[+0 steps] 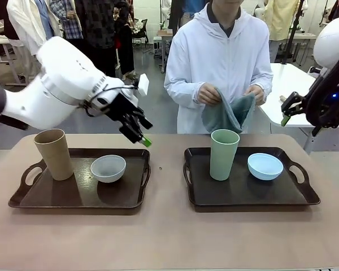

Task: Set up a tray with a mat and arrange the tableware.
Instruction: Pick up the Picnic Bowl and Reusable plastic cup from the Handle tray in front of the human's position and hold them in the air.

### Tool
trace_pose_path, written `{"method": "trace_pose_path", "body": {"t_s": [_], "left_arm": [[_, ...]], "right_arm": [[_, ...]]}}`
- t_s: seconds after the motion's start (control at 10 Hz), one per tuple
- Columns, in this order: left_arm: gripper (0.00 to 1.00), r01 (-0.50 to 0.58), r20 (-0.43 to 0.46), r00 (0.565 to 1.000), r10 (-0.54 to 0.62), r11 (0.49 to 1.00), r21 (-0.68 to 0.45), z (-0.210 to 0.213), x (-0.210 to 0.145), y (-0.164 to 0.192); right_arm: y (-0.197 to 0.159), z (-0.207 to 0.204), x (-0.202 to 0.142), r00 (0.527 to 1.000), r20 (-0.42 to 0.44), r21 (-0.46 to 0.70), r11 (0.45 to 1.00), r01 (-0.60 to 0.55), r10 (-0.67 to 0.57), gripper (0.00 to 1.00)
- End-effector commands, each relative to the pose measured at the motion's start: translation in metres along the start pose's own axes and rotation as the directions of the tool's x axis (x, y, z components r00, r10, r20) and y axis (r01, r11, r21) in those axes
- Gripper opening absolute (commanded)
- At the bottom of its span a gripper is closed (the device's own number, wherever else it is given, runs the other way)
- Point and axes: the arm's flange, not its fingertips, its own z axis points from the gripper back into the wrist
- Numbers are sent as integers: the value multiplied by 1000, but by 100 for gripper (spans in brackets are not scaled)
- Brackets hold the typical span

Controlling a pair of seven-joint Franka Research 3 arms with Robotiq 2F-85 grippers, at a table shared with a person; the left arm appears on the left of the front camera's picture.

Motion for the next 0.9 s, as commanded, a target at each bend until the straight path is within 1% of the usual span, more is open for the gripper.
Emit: {"method": "trace_pose_path", "body": {"t_s": [0.0, 0.1, 0.2, 0.3, 0.5, 0.6, 0.7, 0.8], "left_arm": [[100, 72, 115, 991, -64, 995, -68, -34, -8, 16], [100, 99, 170, 982, -81, 990, -97, -56, -11, 18], [100, 107, 203, 975, -87, 991, -86, -72, -10, 20], [100, 110, 230, 970, -83, 988, -109, -89, -8, 24], [100, 143, 244, 964, -107, 981, -134, -116, 5, 20], [100, 132, 246, 964, -103, 986, -102, -126, 13, 22], [100, 108, 274, 958, -79, 990, -91, -127, 23, 22], [100, 93, 298, 952, -69, 993, -70, -133, 31, 21]], "right_arm": [[0, -5, 4, 996, -72, -35, 998, -53, 50, 100], [-5, -17, 5, 993, -94, -21, 997, -78, 75, 100], [-8, -27, 6, 987, -110, -7, 993, -115, 113, 100], [-11, -38, 9, 977, -134, 4, 986, -164, 163, 100], [-12, -53, 9, 963, -159, 47, 976, -214, 218, 100], [-15, -60, 10, 951, -174, 47, 967, -252, 256, 100], [-13, -66, 8, 937, -186, 51, 956, -290, 295, 100], [-14, -71, 8, 935, -184, 53, 953, -298, 302, 100]]}}
